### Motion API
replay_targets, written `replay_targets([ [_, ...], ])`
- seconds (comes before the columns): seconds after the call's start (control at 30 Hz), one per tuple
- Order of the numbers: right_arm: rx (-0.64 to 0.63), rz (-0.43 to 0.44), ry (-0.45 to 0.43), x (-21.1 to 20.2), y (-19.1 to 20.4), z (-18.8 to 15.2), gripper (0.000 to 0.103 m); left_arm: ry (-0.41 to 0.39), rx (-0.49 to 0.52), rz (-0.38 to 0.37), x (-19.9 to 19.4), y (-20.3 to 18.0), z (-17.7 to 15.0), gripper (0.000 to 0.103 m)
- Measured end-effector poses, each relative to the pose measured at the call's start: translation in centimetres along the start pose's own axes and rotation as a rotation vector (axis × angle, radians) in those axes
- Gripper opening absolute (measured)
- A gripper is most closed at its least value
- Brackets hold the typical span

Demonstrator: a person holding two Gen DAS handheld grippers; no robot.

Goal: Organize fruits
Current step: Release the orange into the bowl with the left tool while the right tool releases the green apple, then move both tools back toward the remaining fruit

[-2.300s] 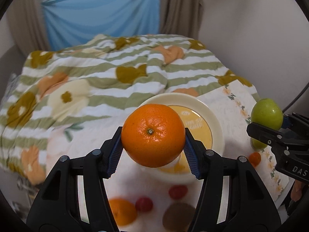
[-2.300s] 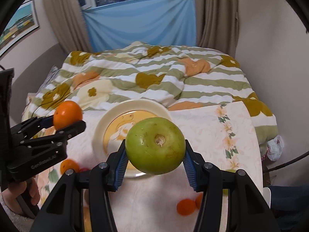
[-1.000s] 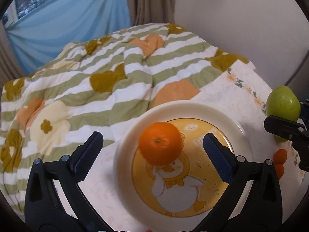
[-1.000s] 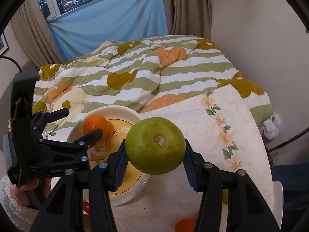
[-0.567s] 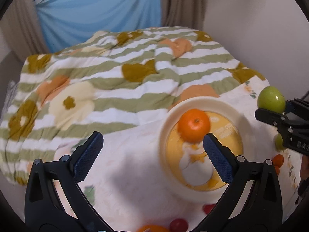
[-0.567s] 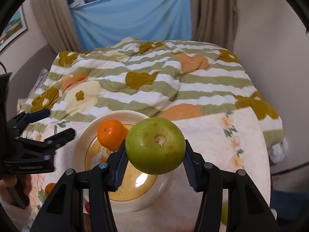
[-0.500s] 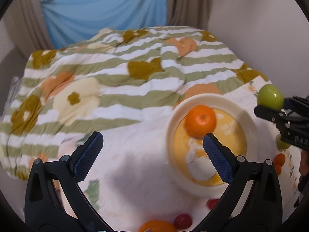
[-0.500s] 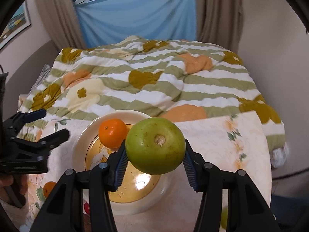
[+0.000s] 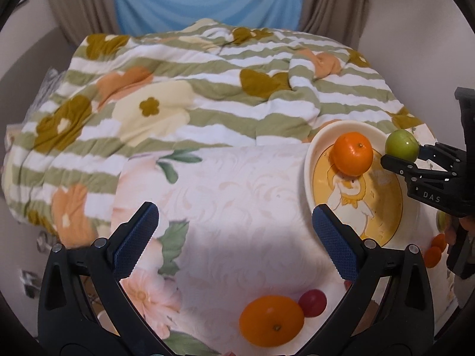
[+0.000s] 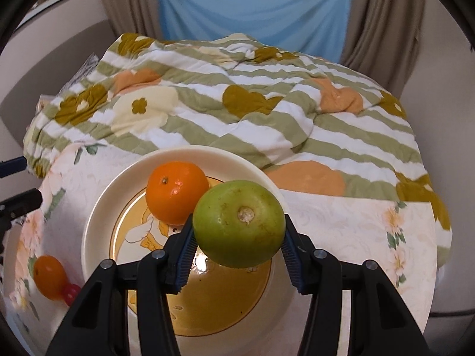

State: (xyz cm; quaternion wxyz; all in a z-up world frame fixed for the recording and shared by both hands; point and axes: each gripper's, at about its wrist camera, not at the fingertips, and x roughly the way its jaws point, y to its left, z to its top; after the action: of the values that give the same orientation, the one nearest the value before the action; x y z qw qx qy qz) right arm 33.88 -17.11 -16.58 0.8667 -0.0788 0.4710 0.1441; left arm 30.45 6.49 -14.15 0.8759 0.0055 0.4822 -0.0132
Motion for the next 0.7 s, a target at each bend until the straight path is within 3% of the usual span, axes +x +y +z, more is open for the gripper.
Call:
replay_targets([
  [0.3,-0.069,-0.018,-0.009,0.8,0.8,-0.5,0.05,0.015,-0.068,0.002,-0.5,0.5,-1.5,0.103],
  [0.37,-0.078,-0.014,-0.047,0.0,0.9,-0.3,0.074,0.011,-0.073,0.009,-0.8,0.3,-1.7,0.103],
  [0.47,-0.093,-0.007,-0.085,-0.9,0.9,-0.3,0.096,0.003,-0.083,0.023,-1.6,0.1,-2.0,0.103],
  [0.53,-0.082,0.011,-0.082,-1.4,0.6,-0.5,0.102,-0.003,-0.095,0.031,-2.3,-0.1,-2.2,0.103],
  [0.7,-0.067,0.028,-0.114,-3.6,-0.1,-1.0,0.102,-0.026,-0.135,0.051,-4.7,-0.5,-2.9,0.103],
])
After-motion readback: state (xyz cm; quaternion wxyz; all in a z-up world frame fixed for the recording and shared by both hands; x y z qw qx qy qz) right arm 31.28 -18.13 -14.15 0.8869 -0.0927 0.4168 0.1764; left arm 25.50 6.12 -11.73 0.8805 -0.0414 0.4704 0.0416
